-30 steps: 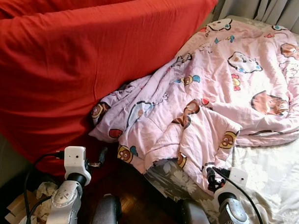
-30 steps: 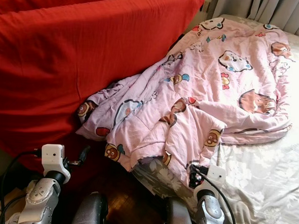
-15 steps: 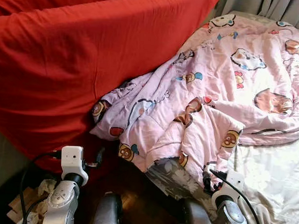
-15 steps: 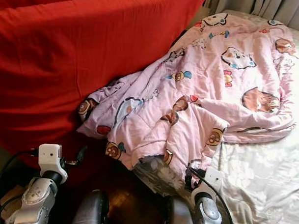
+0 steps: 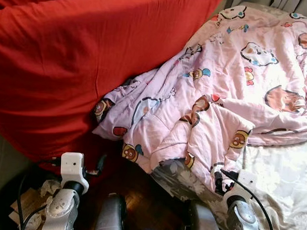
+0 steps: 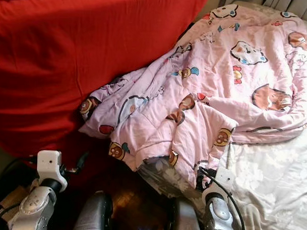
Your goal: Clean up the room
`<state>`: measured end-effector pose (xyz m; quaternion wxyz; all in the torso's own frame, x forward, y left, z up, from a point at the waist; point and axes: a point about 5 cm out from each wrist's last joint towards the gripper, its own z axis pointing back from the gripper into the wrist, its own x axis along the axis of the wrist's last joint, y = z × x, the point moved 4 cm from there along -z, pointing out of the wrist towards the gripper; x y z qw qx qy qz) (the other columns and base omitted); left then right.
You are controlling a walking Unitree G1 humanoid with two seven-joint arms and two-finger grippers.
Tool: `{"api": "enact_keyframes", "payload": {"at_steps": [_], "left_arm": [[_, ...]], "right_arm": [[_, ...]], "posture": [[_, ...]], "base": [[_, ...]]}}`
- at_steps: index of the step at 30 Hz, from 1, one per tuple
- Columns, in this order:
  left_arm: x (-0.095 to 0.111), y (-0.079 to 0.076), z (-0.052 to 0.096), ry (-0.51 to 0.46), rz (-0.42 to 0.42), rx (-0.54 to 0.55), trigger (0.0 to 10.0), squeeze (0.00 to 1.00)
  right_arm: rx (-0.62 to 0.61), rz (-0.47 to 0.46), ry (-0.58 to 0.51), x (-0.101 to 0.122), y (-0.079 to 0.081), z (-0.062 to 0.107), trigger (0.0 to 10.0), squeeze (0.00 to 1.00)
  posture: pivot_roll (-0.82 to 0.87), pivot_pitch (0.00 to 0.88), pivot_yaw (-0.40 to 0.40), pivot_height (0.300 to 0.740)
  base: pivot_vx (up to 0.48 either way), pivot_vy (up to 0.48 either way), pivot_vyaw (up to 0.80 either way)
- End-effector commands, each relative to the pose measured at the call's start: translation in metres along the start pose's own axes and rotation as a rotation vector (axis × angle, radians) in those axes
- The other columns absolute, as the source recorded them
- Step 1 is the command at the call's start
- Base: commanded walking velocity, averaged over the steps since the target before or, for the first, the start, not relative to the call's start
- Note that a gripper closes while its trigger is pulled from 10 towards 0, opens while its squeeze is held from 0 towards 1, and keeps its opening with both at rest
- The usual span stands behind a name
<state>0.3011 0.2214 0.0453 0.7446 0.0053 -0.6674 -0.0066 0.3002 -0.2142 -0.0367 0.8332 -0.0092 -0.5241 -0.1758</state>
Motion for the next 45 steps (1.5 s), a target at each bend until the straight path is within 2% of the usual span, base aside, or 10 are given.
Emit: {"api": "enact_keyframes", "payload": {"at_steps": [1, 8, 9, 13, 30, 31, 32, 33, 34, 45], "left_arm": [[-0.002, 0.004, 0.005, 0.012, 0.005, 0.010, 10.0, 0.00], [-0.002, 0.005, 0.008, 0.016, 0.004, 0.010, 10.0, 0.00], [-0.003, 0.005, 0.009, 0.021, 0.003, 0.008, 10.0, 0.00], [-0.005, 0.005, 0.013, 0.033, 0.000, 0.004, 10.0, 0.00], [-0.010, 0.006, 0.022, 0.060, -0.002, 0.007, 10.0, 0.00], [-0.010, 0.006, 0.022, 0.062, -0.002, 0.007, 10.0, 0.00], [-0.011, 0.006, 0.022, 0.063, -0.003, 0.007, 10.0, 0.00], [-0.011, 0.006, 0.022, 0.064, -0.002, 0.007, 10.0, 0.00], [-0.011, 0.005, 0.022, 0.064, 0.000, 0.006, 10.0, 0.00], [-0.013, 0.001, 0.022, 0.070, 0.013, 0.003, 10.0, 0.00]], "right_arm": [[0.016, 0.021, 0.047, -0.013, 0.002, 0.003, 10.0, 0.00], [0.022, 0.034, 0.072, -0.021, 0.004, 0.006, 10.0, 0.00], [0.006, 0.055, 0.075, -0.022, 0.002, 0.006, 10.0, 0.00], [-0.072, 0.034, 0.079, -0.022, -0.012, 0.007, 10.0, 0.00], [0.001, 0.054, 0.096, -0.025, 0.001, 0.007, 10.0, 0.00], [0.009, 0.049, 0.092, -0.024, 0.002, 0.006, 8.5, 0.00], [0.018, 0.051, 0.091, -0.024, 0.004, 0.006, 4.7, 0.00], [0.021, 0.062, 0.092, -0.023, 0.005, 0.006, 2.0, 0.00], [0.032, 0.057, 0.085, -0.022, 0.008, 0.006, 0.0, 0.00], [0.083, 0.084, 0.074, -0.021, 0.018, 0.006, 0.0, 0.00]], "posture": [[0.11, 0.246, 0.005, 0.608], [0.12, 0.266, 0.008, 0.608], [0.12, 0.268, 0.009, 0.608], [0.13, 0.277, 0.010, 0.608], [0.13, 0.312, 0.011, 0.608], [0.13, 0.313, 0.010, 0.608], [0.13, 0.315, 0.011, 0.608], [0.13, 0.315, 0.011, 0.608], [0.13, 0.313, 0.010, 0.608], [0.13, 0.309, 0.005, 0.608]], "base": [[0.000, 0.000, 0.00], [0.000, 0.000, 0.00], [0.000, 0.000, 0.00], [0.000, 0.000, 0.00], [0.000, 0.000, 0.00], [0.000, 0.000, 0.00], [0.000, 0.000, 0.00], [0.000, 0.000, 0.00], [0.000, 0.000, 0.00], [0.000, 0.000, 0.00]]}}
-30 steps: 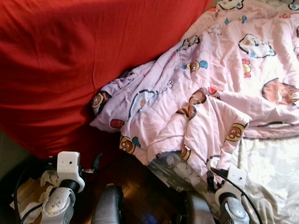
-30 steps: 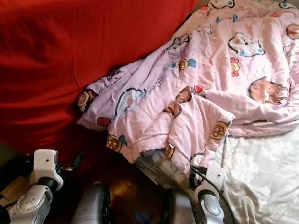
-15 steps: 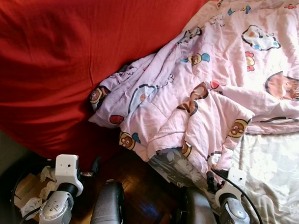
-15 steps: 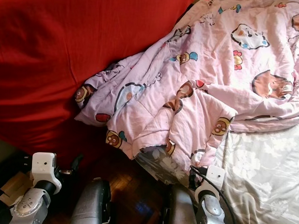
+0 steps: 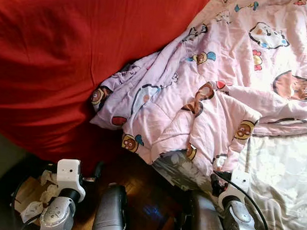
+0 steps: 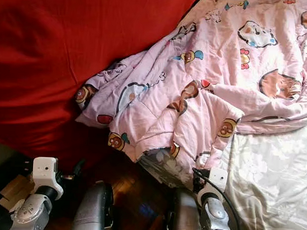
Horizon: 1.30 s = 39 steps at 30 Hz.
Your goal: Clean up the room
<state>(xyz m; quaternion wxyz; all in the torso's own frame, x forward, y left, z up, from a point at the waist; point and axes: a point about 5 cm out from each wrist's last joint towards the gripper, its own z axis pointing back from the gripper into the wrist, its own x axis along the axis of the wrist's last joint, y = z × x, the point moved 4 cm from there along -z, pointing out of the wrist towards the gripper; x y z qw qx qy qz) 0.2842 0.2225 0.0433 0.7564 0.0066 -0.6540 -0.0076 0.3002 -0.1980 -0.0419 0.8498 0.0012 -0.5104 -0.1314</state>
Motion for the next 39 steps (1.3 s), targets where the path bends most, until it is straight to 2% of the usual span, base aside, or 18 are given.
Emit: {"api": "enact_keyframes", "payload": {"at_steps": [1, 11, 23, 39], "left_arm": [[-0.011, -0.001, 0.005, 0.036, 0.017, 0.002, 10.0, 0.00], [-0.011, -0.001, 0.005, 0.038, 0.018, 0.005, 10.0, 0.00], [-0.009, -0.001, 0.001, 0.030, 0.021, 0.012, 10.0, 0.00], [-0.006, -0.005, -0.009, 0.013, 0.031, 0.015, 10.0, 0.00]], "right_arm": [[0.027, 0.013, 0.032, -0.012, 0.005, 0.004, 0.0, 0.00], [0.049, 0.022, 0.048, -0.016, 0.010, 0.005, 0.0, 0.00], [0.108, 0.035, 0.028, -0.010, 0.022, 0.003, 0.0, 0.00], [0.056, 0.025, -0.029, -0.003, 0.012, 0.003, 0.0, 0.00]], "posture": [[0.13, 0.309, 0.004, 0.608], [0.12, 0.309, -0.001, 0.608], [0.12, 0.296, -0.008, 0.608], [0.10, 0.269, -0.016, 0.608]], "base": [[0.000, 0.000, 0.00], [0.000, 0.000, 0.00], [0.000, 0.000, 0.00], [0.000, 0.000, 0.00]]}}
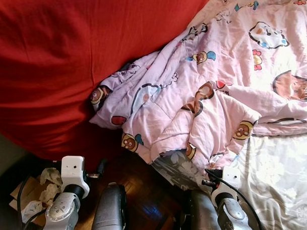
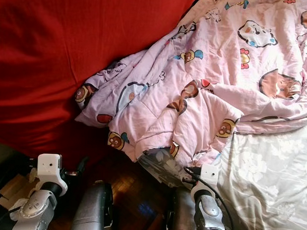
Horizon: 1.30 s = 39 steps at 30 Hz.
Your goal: Clean up the room
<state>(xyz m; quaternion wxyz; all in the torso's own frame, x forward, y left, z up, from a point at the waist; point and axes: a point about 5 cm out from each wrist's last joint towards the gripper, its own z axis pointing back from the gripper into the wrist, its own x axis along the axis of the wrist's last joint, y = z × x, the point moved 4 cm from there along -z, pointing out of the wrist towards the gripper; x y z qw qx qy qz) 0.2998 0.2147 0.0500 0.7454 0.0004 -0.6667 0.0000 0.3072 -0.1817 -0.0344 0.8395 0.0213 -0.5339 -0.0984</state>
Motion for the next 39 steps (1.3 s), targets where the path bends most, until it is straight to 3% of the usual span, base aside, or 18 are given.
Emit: {"api": "enact_keyframes", "payload": {"at_steps": [1, 9, 10, 18, 25, 32, 39], "left_arm": [[-0.014, 0.001, 0.005, 0.044, 0.015, 0.013, 10.0, 0.00], [-0.013, -0.003, -0.004, 0.030, 0.026, 0.016, 10.0, 0.00], [-0.012, -0.003, -0.004, 0.027, 0.027, 0.018, 10.0, 0.00], [-0.013, -0.004, -0.007, 0.020, 0.029, 0.016, 10.0, 0.00], [-0.010, -0.007, -0.012, 0.005, 0.034, 0.010, 10.0, 0.00], [-0.012, -0.004, -0.012, 0.001, 0.035, 0.015, 10.0, 0.00], [-0.009, -0.001, -0.014, -0.006, 0.033, 0.021, 10.0, 0.00]], "right_arm": [[-0.024, -0.013, 0.003, -0.008, -0.007, 0.005, 0.0, 0.00], [-0.050, -0.037, -0.117, 0.008, -0.019, 0.010, 0.0, 0.00], [-0.053, -0.034, -0.146, 0.013, -0.021, 0.011, 10.0, 0.00], [-0.011, -0.005, -0.263, 0.035, -0.017, 0.015, 10.0, 0.00], [0.033, -0.036, -0.335, 0.049, -0.014, 0.017, 10.0, 0.00], [-0.012, -0.060, -0.291, 0.038, -0.014, 0.017, 10.0, 0.00], [-0.013, -0.068, -0.303, 0.041, -0.013, 0.017, 10.0, 0.00]], "posture": [[0.09, 0.265, -0.013, 0.608], [0.07, 0.194, -0.012, 0.608], [0.07, 0.182, -0.012, 0.608], [0.05, 0.132, -0.003, 0.608], [0.06, 0.110, -0.011, 0.613], [0.06, 0.030, -0.014, 0.658], [0.05, 0.077, -0.006, 0.688]], "base": [[0.000, 0.000, 0.00], [0.000, 0.000, 0.00], [0.000, 0.000, 0.00], [0.000, 0.000, 0.00], [0.000, 0.000, 0.00], [0.000, 0.000, 0.00], [0.000, 0.000, 0.00]]}}
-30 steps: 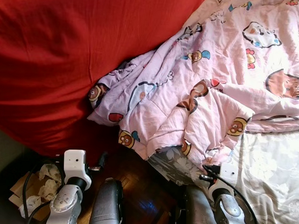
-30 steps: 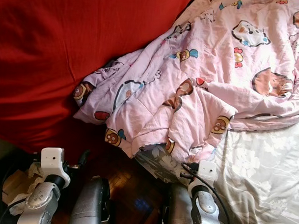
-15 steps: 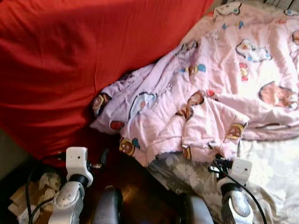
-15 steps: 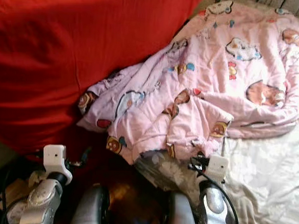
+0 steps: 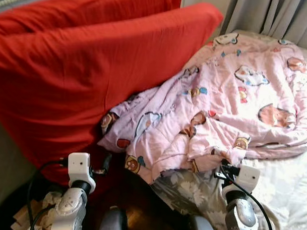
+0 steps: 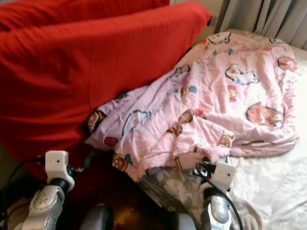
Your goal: Clean up the room
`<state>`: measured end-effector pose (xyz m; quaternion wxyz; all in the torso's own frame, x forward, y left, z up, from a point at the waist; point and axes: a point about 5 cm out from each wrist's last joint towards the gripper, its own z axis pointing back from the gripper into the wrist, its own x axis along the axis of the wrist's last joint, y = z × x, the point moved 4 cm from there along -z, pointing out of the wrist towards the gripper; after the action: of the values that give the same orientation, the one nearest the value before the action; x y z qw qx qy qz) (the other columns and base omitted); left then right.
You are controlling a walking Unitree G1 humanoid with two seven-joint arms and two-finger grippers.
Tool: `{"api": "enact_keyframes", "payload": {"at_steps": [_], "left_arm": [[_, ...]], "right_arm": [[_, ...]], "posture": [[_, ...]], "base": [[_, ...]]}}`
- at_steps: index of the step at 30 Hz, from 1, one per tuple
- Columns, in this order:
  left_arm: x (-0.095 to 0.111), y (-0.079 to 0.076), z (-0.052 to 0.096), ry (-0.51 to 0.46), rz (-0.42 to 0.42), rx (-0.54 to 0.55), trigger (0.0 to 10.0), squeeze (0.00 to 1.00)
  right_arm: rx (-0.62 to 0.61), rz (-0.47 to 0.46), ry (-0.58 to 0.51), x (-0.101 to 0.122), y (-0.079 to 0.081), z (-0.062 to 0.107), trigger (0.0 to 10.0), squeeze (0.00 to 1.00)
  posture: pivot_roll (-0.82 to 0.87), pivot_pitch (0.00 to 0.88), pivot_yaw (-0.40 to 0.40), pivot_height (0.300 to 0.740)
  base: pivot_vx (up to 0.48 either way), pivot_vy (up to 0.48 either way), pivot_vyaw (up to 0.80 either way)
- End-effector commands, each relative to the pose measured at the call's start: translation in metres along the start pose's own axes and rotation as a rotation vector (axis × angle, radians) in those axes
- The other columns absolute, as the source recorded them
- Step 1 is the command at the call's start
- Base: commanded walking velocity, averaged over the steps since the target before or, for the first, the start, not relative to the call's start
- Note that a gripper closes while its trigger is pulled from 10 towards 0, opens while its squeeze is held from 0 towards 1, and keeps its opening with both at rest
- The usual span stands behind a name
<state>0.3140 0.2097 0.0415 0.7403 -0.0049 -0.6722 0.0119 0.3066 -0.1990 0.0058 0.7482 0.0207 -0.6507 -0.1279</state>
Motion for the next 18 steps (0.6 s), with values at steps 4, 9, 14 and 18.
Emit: {"api": "enact_keyframes", "payload": {"at_steps": [4, 9, 14, 18], "left_arm": [[-0.003, 0.008, 0.000, 0.011, 0.010, 0.030, 10.0, 0.00], [-0.007, 0.011, -0.001, 0.026, 0.005, 0.042, 10.0, 0.00], [-0.015, 0.013, -0.001, 0.059, 0.007, 0.058, 10.0, 0.00], [-0.029, 0.019, 0.004, 0.116, -0.001, 0.075, 10.0, 0.00]], "right_arm": [[-0.017, 0.002, -0.003, 0.002, -0.005, 0.000, 10.0, 0.00], [-0.023, -0.003, -0.009, 0.004, -0.004, -0.001, 10.0, 0.00], [-0.022, -0.016, -0.016, 0.005, -0.002, -0.002, 10.0, 0.00], [-0.029, -0.029, -0.007, 0.002, -0.002, -0.001, 10.0, 0.00]], "posture": [[0.06, 0.075, -0.010, 0.708], [0.06, 0.089, -0.011, 0.733], [0.07, 0.122, -0.013, 0.740], [0.07, 0.128, -0.006, 0.740]], "base": [[0.000, 0.000, 0.00], [0.000, 0.000, 0.00], [0.000, 0.000, 0.00], [0.000, 0.000, 0.00]]}}
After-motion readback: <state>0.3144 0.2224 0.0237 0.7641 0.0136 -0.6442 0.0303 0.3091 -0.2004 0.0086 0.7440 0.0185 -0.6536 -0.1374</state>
